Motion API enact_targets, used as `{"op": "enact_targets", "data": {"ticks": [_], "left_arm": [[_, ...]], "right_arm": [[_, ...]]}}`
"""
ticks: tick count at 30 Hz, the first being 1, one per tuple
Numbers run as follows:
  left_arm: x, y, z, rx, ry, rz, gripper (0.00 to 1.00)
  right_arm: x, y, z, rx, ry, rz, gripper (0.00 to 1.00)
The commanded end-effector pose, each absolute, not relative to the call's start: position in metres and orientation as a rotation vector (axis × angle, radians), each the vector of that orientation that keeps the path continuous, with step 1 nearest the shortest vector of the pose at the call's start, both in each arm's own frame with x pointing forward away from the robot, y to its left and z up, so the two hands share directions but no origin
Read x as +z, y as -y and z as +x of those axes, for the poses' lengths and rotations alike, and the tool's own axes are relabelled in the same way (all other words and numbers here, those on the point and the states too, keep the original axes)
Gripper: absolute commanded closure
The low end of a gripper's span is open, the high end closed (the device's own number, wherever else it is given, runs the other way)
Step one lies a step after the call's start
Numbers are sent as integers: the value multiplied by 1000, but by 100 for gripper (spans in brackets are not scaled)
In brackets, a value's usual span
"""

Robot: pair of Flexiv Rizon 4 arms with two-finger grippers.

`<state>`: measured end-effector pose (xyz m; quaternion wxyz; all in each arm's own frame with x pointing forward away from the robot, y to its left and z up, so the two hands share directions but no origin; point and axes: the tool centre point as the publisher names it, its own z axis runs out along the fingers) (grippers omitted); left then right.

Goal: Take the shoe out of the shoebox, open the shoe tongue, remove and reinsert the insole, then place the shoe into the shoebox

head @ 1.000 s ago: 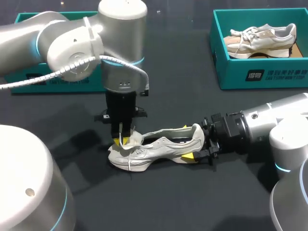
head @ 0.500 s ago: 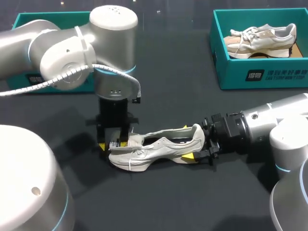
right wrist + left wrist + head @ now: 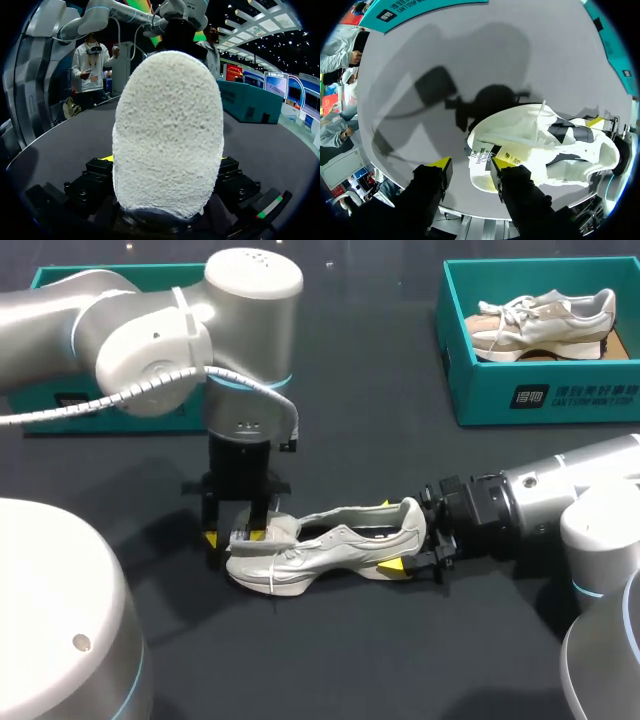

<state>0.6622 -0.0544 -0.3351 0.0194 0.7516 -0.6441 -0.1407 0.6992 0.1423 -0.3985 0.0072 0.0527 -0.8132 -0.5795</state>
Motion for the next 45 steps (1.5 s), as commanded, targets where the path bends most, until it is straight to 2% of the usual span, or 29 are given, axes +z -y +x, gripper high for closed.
{"op": "enact_targets", "data": {"ticks": [1, 13, 16, 19, 24, 27, 28, 29, 30, 34, 45], "left_arm": [[-302, 38, 659, -325, 2007, 2316, 51], [-226, 56, 670, -73, 2244, 2084, 50], [-212, 68, 673, -3, 2361, 1940, 44], [-198, 81, 676, 77, 2448, 1805, 50], [-178, 104, 673, 171, 2631, 1494, 53], [-168, 118, 671, 194, 2787, 1238, 60], [-165, 120, 669, 244, 2847, 1145, 73], [-162, 123, 668, 263, 2877, 1050, 96], [-158, 126, 667, 300, 2925, 926, 100], [-150, 141, 673, 336, 2949, 630, 100], [-150, 141, 673, 336, 2949, 630, 100]], "right_arm": [[-400, -142, 699, -1809, 2545, 164, 100], [-400, -142, 699, -1809, 2545, 164, 100], [-400, -142, 699, -1809, 2545, 164, 100], [-400, -142, 699, -1809, 2545, 164, 100], [-400, -142, 699, -1809, 2545, 164, 100], [-400, -142, 699, -1809, 2545, 164, 100], [-400, -142, 699, -1809, 2545, 164, 100], [-400, -142, 699, -1809, 2545, 164, 100], [-400, -142, 699, -1809, 2545, 164, 100], [-400, -142, 699, -1809, 2545, 164, 100], [-400, -142, 699, -1809, 2545, 164, 100]]}}
